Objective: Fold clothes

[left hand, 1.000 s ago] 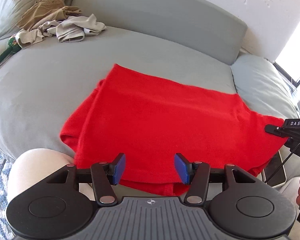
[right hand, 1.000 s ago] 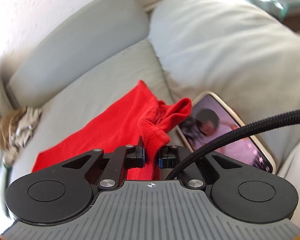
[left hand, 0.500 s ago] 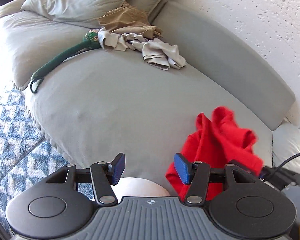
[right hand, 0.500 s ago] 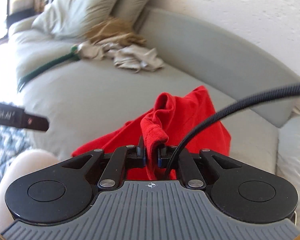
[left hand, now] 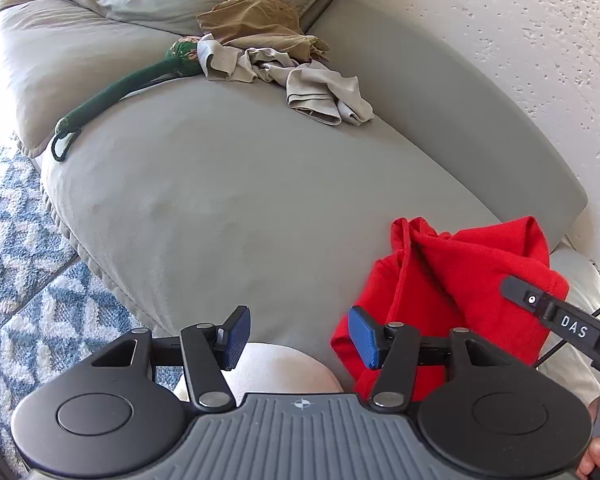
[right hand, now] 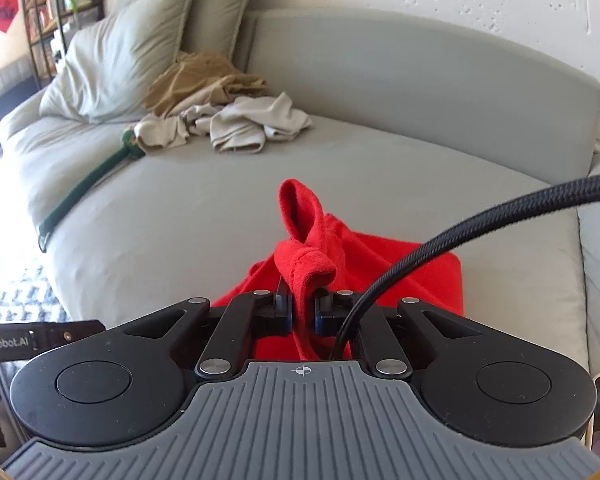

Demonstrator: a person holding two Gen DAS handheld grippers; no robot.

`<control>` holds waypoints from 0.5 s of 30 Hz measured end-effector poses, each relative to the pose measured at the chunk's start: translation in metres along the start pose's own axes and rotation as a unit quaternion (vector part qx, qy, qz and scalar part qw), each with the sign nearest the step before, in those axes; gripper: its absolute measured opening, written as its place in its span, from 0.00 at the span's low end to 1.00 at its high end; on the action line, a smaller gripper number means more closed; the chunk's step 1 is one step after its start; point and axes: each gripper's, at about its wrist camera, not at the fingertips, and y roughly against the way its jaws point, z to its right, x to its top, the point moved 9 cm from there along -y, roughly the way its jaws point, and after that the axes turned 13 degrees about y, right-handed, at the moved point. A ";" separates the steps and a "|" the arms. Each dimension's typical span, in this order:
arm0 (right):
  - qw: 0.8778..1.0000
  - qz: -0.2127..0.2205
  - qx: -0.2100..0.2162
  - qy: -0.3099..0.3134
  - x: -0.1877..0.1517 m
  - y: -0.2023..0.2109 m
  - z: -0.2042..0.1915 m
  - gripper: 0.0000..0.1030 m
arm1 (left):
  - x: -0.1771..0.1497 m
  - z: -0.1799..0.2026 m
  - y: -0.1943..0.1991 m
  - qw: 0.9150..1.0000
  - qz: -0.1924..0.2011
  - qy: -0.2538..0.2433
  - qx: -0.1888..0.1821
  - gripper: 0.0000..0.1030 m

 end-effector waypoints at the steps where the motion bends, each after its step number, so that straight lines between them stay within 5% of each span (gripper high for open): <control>1: 1.000 0.006 0.003 0.002 0.002 0.003 -0.001 0.09 | 0.000 -0.001 0.000 1.000 0.000 0.000 0.001 0.51; 13: 0.987 0.004 0.040 0.153 -0.029 0.005 -0.066 0.09 | -0.002 -0.006 0.000 1.000 0.000 0.010 0.018 0.51; 15: 0.983 -0.015 0.058 0.174 -0.033 0.002 -0.072 0.16 | -0.002 -0.004 0.001 1.000 0.001 0.010 0.019 0.51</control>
